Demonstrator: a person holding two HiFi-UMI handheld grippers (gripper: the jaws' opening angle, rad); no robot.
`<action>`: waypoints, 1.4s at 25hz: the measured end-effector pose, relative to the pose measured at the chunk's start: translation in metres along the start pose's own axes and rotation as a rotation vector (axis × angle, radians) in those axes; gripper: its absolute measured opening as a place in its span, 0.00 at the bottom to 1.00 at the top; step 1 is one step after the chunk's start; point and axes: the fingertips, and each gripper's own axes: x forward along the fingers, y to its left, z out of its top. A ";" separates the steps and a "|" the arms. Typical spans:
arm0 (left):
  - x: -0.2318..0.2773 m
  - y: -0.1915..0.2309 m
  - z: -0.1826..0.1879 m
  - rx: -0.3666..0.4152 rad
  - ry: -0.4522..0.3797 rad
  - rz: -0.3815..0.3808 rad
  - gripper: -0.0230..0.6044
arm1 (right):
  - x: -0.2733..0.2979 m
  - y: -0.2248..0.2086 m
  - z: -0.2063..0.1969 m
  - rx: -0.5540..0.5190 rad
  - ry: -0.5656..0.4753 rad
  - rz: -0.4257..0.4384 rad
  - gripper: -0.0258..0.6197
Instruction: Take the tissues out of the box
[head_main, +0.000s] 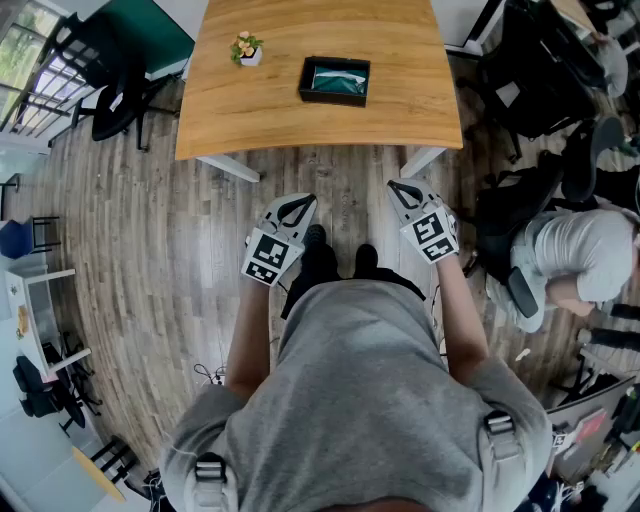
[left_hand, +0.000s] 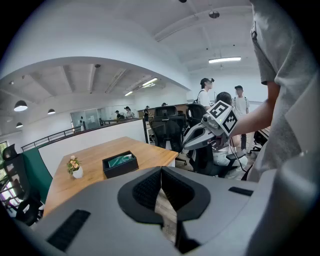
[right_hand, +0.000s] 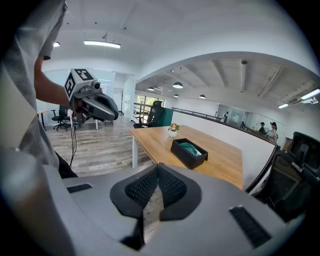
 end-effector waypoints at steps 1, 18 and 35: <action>0.000 -0.002 0.002 0.004 -0.002 0.002 0.07 | -0.002 0.001 -0.001 -0.001 -0.002 0.002 0.05; -0.011 -0.023 0.006 0.026 -0.009 0.026 0.07 | -0.016 0.012 -0.011 -0.019 -0.001 0.010 0.05; -0.010 -0.019 0.009 0.003 -0.031 0.033 0.07 | -0.010 0.015 -0.004 -0.031 -0.012 0.052 0.10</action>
